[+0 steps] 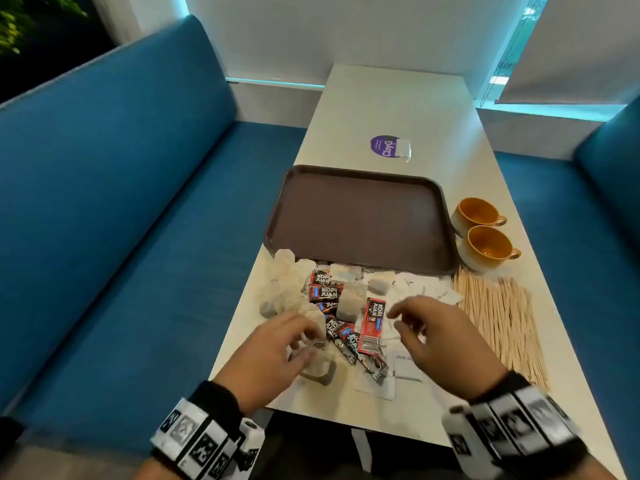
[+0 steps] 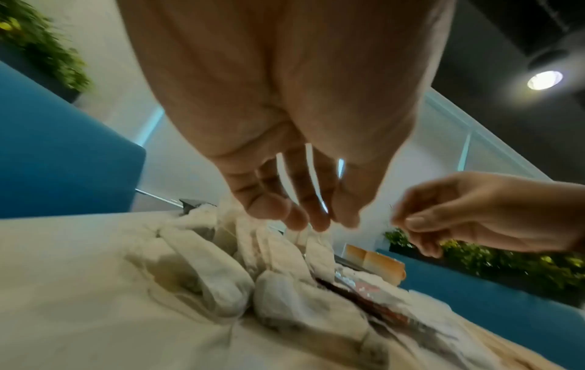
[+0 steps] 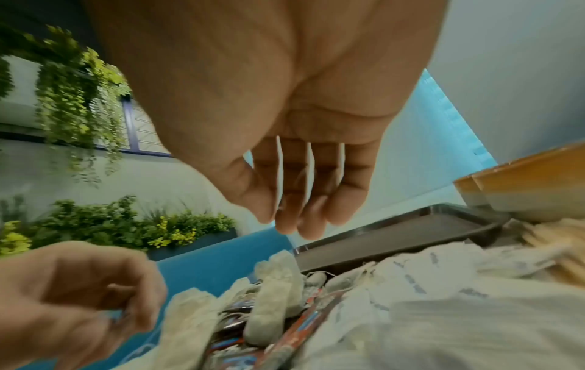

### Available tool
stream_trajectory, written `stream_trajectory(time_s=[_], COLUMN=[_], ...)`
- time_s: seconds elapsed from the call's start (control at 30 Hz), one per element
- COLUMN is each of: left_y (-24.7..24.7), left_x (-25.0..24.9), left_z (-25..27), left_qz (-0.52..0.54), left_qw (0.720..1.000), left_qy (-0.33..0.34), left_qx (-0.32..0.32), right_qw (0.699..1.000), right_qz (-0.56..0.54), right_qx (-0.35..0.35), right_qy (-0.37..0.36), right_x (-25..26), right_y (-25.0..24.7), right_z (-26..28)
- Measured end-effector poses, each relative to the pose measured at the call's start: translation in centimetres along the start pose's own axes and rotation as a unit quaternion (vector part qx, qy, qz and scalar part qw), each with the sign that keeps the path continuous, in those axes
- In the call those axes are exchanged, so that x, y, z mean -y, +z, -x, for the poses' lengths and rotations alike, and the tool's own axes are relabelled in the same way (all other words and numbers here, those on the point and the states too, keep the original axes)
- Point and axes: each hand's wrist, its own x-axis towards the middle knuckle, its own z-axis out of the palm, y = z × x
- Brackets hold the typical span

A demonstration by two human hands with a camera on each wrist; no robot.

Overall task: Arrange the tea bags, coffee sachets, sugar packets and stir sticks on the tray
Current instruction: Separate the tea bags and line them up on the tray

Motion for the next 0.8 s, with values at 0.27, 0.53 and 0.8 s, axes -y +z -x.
stream_trajectory(time_s=[0.27, 0.53, 0.8], left_y=[1.7, 2.4, 2.3], left_x=[-0.1, 0.9, 0.6], left_z=[-1.2, -1.5, -2.2], left_qz=[-0.113, -0.141, -0.086], left_qw=[0.982, 0.976, 0.986], left_qy=[-0.003, -0.028, -0.029], left_qx=[0.152, 0.161, 0.142], right_qw=[0.993, 0.980, 0.982], right_qz=[-0.045, 0.005, -0.093], right_qx=[0.015, 0.026, -0.011], right_qy=[0.109, 0.198, 0.165], right_x=[-0.9, -0.4, -0.5], right_y=[3.4, 6.3, 6.1], right_z=[-5.5, -7.6, -7.9])
